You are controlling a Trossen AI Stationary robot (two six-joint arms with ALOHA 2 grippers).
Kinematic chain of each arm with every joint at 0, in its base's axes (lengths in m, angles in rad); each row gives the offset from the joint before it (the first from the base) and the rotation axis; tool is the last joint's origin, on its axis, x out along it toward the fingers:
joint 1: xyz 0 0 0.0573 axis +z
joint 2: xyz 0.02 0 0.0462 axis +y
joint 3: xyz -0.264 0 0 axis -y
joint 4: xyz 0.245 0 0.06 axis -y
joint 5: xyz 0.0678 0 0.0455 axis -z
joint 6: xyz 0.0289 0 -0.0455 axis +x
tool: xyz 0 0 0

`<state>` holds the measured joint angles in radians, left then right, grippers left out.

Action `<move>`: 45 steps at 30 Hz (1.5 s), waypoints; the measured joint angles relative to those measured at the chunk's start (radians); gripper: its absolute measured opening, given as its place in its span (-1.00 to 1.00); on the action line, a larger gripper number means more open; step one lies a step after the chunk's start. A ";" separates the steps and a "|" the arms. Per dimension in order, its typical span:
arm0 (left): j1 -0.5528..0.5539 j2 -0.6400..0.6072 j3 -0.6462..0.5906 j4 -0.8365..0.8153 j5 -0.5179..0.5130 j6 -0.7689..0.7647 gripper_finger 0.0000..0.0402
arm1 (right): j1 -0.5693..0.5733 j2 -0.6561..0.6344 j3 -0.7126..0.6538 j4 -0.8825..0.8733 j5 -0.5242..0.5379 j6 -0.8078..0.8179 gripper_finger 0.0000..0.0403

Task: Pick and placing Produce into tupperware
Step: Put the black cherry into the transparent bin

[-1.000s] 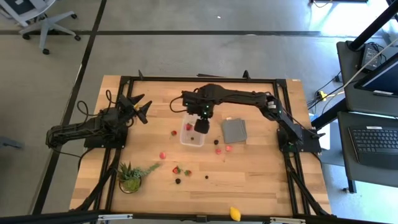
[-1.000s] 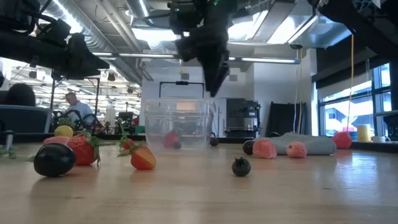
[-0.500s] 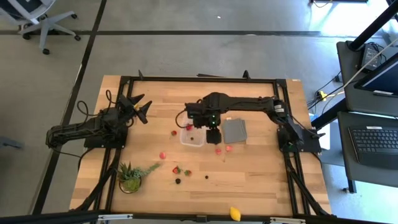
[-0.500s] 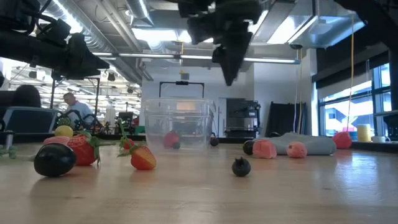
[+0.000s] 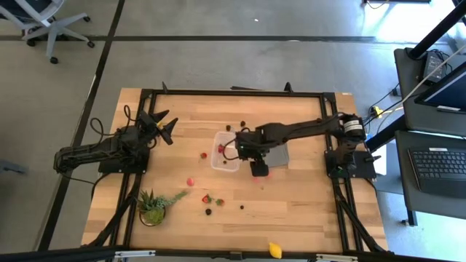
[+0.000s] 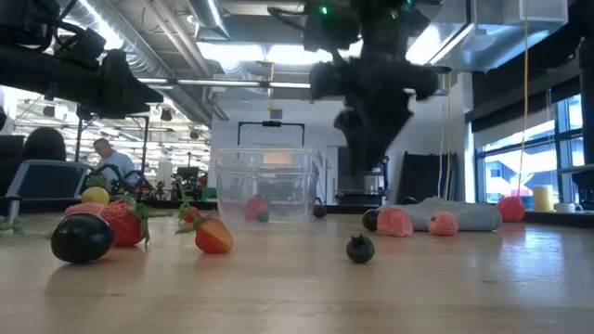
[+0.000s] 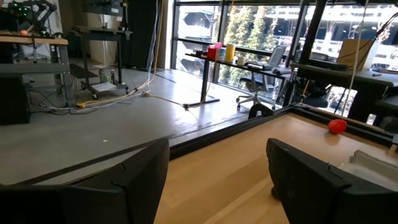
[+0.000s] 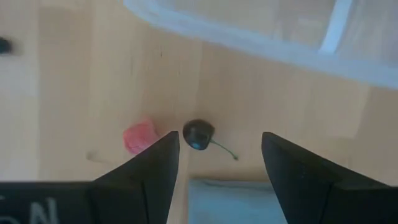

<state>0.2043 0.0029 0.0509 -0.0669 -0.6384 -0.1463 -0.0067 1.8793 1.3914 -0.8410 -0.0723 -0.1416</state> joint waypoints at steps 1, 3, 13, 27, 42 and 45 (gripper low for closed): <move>0.000 0.000 0.000 0.000 0.000 0.000 0.30 | 0.004 0.001 -0.025 0.026 0.000 -0.006 0.14; 0.000 0.000 0.000 0.000 0.000 0.000 0.30 | 0.014 0.008 -0.068 0.072 0.002 -0.024 0.14; 0.000 0.000 0.000 0.000 0.000 0.000 0.30 | 0.024 0.010 -0.185 0.244 0.002 -0.020 0.14; 0.000 0.000 0.000 0.000 0.000 -0.002 0.30 | 0.024 0.075 -0.183 0.259 0.002 -0.021 0.14; 0.000 0.000 0.000 0.000 0.000 -0.001 0.30 | 0.018 0.076 -0.185 0.215 0.034 0.002 -0.31; 0.000 0.000 0.000 0.000 0.000 -0.001 0.30 | 0.018 0.076 -0.185 0.215 0.034 0.012 -0.43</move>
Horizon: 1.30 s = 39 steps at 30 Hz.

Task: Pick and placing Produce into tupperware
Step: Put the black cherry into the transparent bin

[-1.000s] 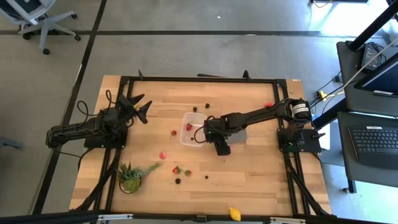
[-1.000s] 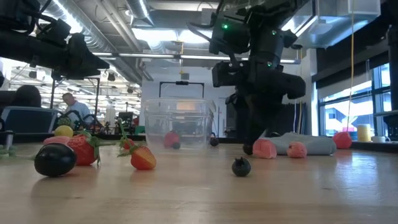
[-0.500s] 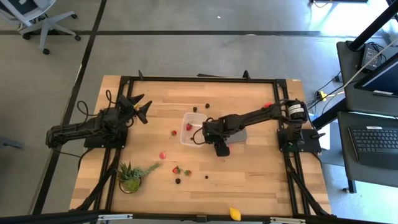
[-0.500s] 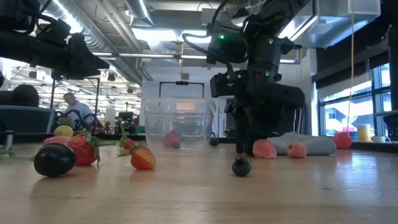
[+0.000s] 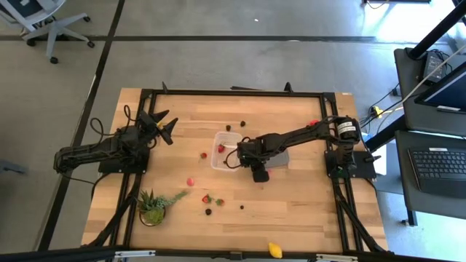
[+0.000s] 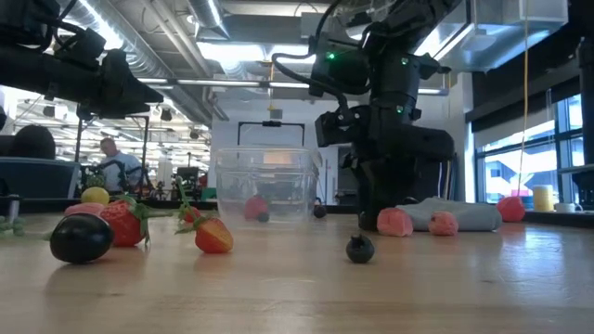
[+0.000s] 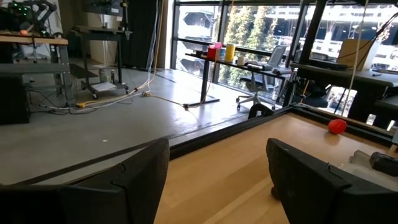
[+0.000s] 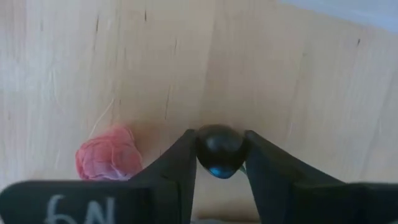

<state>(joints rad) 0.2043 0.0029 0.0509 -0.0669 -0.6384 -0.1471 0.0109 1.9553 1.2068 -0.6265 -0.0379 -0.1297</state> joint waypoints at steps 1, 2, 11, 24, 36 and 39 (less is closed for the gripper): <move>0.000 0.000 0.000 0.000 0.000 0.000 0.30 | 0.000 0.001 0.004 -0.004 0.000 0.008 -0.43; 0.000 0.000 0.000 0.000 0.000 0.000 0.30 | 0.000 0.002 0.010 -0.007 0.001 0.015 -0.43; 0.000 0.000 0.000 0.000 0.000 0.000 0.30 | -0.032 0.009 0.170 -0.173 0.038 0.018 -0.43; 0.000 0.000 0.000 0.000 0.000 0.000 0.30 | -0.123 0.005 0.503 -0.274 0.089 0.049 -0.43; 0.000 0.000 0.000 0.000 0.000 0.000 0.30 | -0.097 0.130 0.507 -0.158 0.000 0.099 -0.43; 0.000 0.000 0.000 0.000 0.000 0.000 0.30 | -0.098 0.138 0.507 -0.162 0.000 0.099 -0.39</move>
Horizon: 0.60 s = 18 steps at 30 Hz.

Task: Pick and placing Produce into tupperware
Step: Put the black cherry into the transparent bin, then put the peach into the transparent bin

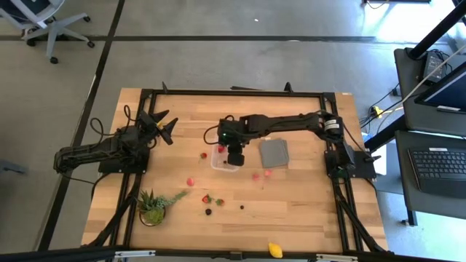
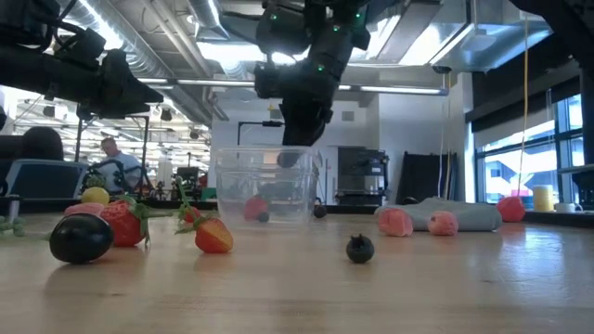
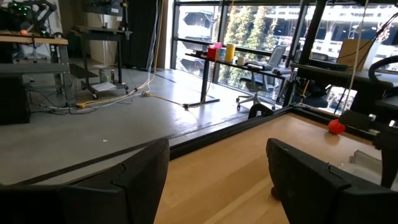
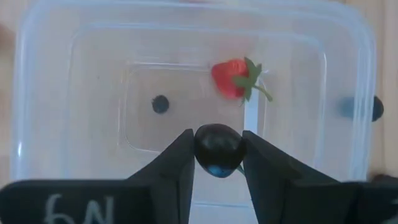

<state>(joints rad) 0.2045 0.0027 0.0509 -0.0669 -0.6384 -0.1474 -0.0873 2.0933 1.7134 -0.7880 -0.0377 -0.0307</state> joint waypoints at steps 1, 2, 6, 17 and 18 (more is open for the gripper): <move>0.000 0.000 0.000 0.000 0.000 0.000 0.30 | -0.002 0.000 0.000 0.003 0.000 0.000 -0.34; 0.000 0.000 0.000 0.000 0.000 0.000 0.30 | -0.003 0.000 0.000 0.004 0.000 0.000 -0.27; 0.000 0.000 0.000 0.000 0.000 0.000 0.30 | -0.004 0.000 0.006 -0.006 0.000 -0.003 -0.02; 0.000 0.000 0.000 0.000 0.000 0.000 0.30 | -0.019 -0.003 0.253 -0.401 -0.008 0.034 0.29; 0.000 0.000 0.000 0.000 0.000 0.000 0.30 | -0.019 -0.007 0.275 -0.467 -0.009 0.042 0.29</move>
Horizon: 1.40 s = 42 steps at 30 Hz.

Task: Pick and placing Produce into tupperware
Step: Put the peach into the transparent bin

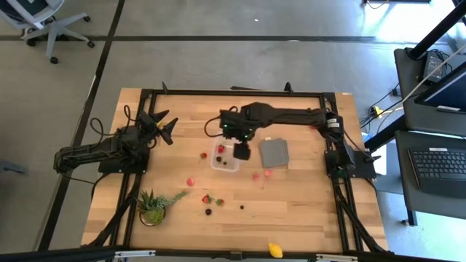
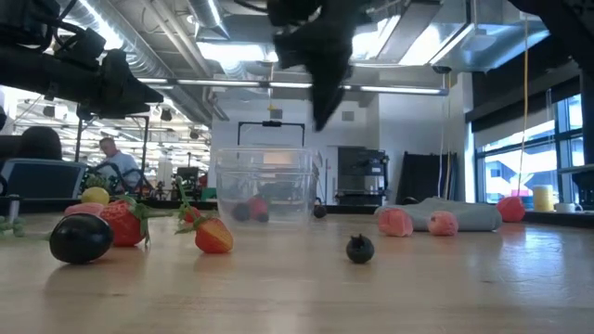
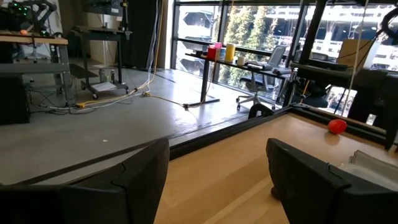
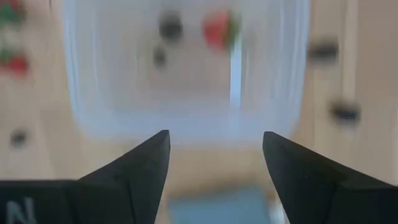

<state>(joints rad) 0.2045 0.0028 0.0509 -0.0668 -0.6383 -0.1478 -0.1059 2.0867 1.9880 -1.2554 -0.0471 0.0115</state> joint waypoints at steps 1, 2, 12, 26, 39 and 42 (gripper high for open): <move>0.000 0.000 0.000 0.000 0.000 0.000 0.30 | 0.000 -0.006 0.015 -0.050 -0.001 0.014 0.28; 0.000 0.000 0.000 0.000 0.000 0.000 0.30 | 0.002 -0.020 0.020 -0.085 -0.002 0.031 0.28; 0.000 0.000 0.000 0.000 0.000 0.001 0.30 | 0.103 -0.258 -0.370 0.148 0.000 0.028 0.27; 0.000 0.000 0.000 0.000 0.000 0.001 0.30 | 0.287 -0.271 -0.797 0.642 0.000 0.037 0.27; 0.000 0.000 0.000 0.000 0.000 -0.002 0.30 | 0.279 -0.168 -0.824 0.667 0.028 0.115 0.24; 0.000 0.000 0.000 0.000 0.000 -0.002 0.30 | 0.278 -0.168 -0.824 0.669 0.033 0.127 0.14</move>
<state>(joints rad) 0.2043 0.0028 0.0509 -0.0669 -0.6380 -0.1501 0.1726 1.9184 1.1641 -0.5865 -0.0141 0.1385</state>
